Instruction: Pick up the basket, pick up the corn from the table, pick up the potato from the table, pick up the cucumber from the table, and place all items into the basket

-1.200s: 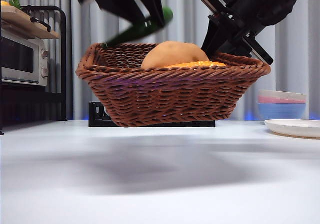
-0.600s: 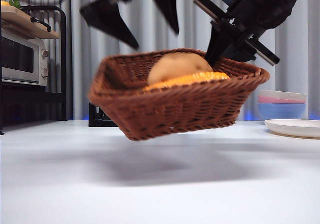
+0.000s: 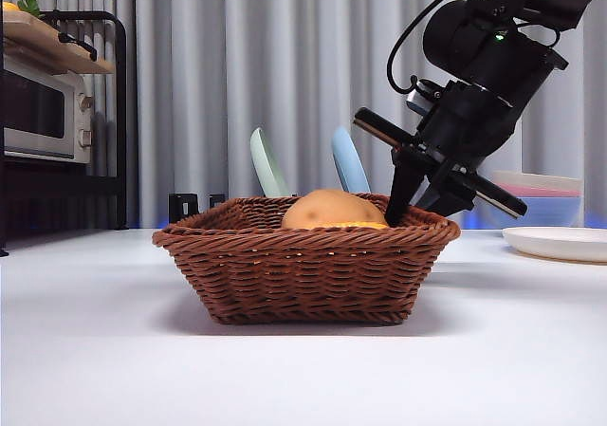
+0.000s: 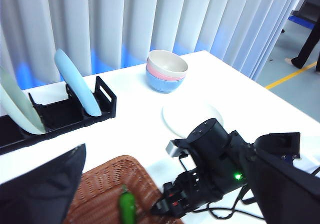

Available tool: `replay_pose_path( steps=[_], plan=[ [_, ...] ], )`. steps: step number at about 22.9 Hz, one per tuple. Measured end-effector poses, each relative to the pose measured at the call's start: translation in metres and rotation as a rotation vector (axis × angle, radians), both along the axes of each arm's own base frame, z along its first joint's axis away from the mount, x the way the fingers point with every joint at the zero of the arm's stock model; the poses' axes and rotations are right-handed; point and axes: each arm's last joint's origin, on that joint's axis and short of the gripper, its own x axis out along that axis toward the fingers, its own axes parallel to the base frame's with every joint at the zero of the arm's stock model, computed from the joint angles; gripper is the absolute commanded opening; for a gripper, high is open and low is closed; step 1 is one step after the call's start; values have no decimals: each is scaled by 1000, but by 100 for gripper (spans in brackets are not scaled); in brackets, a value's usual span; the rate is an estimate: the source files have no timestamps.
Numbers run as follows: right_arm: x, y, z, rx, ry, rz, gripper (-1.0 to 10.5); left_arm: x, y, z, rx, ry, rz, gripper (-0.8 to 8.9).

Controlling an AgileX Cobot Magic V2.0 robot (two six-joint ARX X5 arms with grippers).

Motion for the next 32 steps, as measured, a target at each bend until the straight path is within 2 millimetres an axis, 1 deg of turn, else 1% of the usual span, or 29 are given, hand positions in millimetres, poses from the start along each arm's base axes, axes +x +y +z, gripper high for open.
replay_pose_path(
  steps=[2, 3, 4, 7, 8, 10, 12, 14, 15, 16, 18, 21, 23, 25, 28, 32],
  plan=[
    [0, 0, 0, 0, -3, 1, 361, 0, 1, -3, 39, 12, 19, 615],
    [0, -2, 1, 0, -5, -4, 438, 0, 1, -5, 64, 12, 35, 615],
    [1, -5, 5, 1, -15, -9, 476, 1, 2, -6, 93, 7, 55, 615],
    [-5, -17, 27, 7, -72, -18, 473, 1, 6, -10, 190, -8, 122, 602],
    [-9, -23, 40, 11, -107, -21, 472, 2, 9, -13, 251, -11, 174, 524],
    [-21, -34, 69, 19, -207, -11, 456, 4, 18, -18, 392, -9, 281, 340],
    [-39, -42, 102, 18, -338, 21, 290, 6, 27, -23, 492, 14, 311, 139],
    [-62, -50, 131, 2, -477, 76, 84, 10, 35, -27, 551, 40, 323, -21],
    [-73, -53, 144, -10, -545, 102, 2, 11, 40, -28, 575, 57, 332, -10],
    [-80, -56, 151, -16, -583, 115, -19, 13, 43, -29, 583, 68, 336, -10],
    [-94, -60, 165, -23, -657, 131, -16, 15, 50, -31, 570, 84, 323, -9],
    [-111, -66, 176, -39, -704, 149, -16, 13, 58, -35, 515, 84, 284, -9],
    [-118, -69, 178, -70, -708, 151, -16, 8, 62, -38, 484, 61, 272, -10],
    [-125, -70, 180, -124, -726, 134, -16, -1, 67, -41, 447, 15, 280, -9],
    [-136, -68, 181, -172, -778, 103, -16, -19, 78, -53, 399, -47, 294, -9],
    [-156, -61, 169, -199, -851, 86, -16, -46, 93, -77, 341, -120, 309, -9]
  ],
)
